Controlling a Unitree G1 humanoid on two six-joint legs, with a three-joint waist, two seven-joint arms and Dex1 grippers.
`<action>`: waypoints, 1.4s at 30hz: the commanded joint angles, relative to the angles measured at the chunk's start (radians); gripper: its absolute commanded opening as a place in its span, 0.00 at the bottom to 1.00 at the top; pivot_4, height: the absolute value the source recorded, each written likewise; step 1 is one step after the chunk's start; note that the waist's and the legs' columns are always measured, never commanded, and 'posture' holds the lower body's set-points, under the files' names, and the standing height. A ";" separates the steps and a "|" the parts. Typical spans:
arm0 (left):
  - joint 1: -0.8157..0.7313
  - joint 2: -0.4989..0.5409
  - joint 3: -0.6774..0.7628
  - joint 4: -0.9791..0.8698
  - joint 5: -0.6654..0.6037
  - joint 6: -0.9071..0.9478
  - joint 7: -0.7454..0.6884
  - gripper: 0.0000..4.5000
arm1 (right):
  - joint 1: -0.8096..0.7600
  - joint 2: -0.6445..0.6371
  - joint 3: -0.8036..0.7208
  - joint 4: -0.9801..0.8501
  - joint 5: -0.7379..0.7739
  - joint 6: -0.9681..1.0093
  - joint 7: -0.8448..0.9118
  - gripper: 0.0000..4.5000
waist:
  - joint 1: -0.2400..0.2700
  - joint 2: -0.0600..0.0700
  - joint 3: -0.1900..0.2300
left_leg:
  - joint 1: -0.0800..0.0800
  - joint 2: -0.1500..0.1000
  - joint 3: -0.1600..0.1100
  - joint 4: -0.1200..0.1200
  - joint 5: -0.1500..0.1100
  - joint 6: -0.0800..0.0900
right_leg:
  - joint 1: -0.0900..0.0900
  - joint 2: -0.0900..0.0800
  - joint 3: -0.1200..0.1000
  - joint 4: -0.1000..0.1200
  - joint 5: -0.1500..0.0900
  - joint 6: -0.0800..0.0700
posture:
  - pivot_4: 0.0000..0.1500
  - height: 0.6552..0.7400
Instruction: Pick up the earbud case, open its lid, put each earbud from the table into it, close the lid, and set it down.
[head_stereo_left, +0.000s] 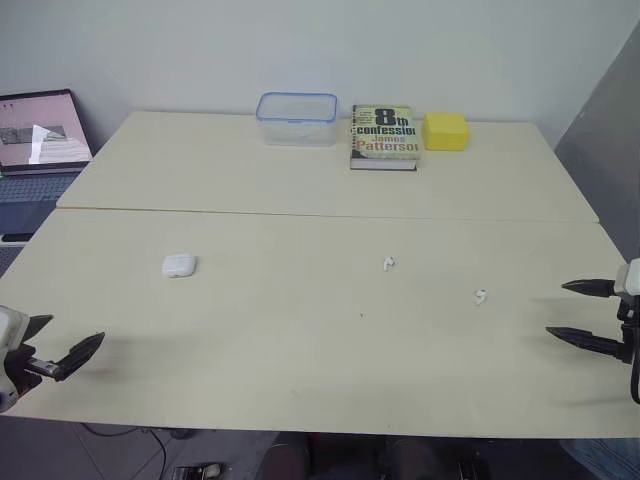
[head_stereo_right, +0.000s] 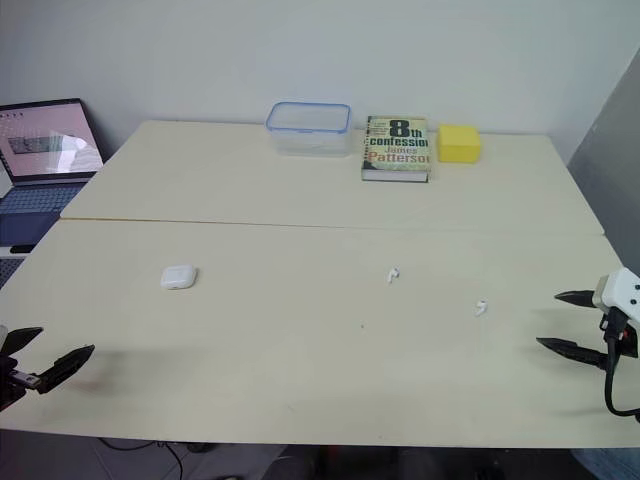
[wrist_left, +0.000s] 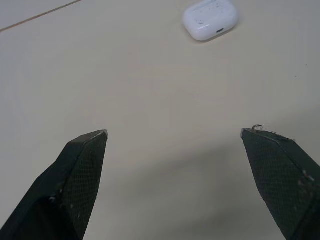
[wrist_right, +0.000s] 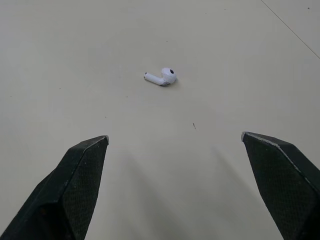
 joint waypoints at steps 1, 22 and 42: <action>-0.026 0.041 0.012 0.030 0.016 -0.039 -0.038 1.00 | -0.002 -0.002 -0.019 -0.011 -0.009 -0.010 0.006 0.99 | 0.000 0.000 0.000 | 0.000 0.000 0.000 0.000 0.000 0.000 | 0.000 0.000 0.000 0.000 0.000 0.000 | 1.00 1.00; -0.170 0.050 -0.039 0.105 -0.036 -0.047 -0.199 1.00 | -0.044 0.010 -0.004 0.017 -0.045 -0.037 0.007 0.99 | -0.002 0.000 0.000 | 0.003 0.001 0.003 0.001 0.000 0.000 | 0.000 0.001 0.000 0.005 0.000 0.000 | 1.00 1.00; -0.293 -0.295 -0.151 -0.141 -0.046 0.178 0.309 1.00 | -0.297 0.048 0.120 -0.312 0.149 0.246 -0.040 0.99 | -0.001 0.000 0.000 | 0.004 0.002 0.000 0.009 0.000 0.000 | 0.003 0.002 0.002 0.007 0.003 0.003 | 1.00 1.00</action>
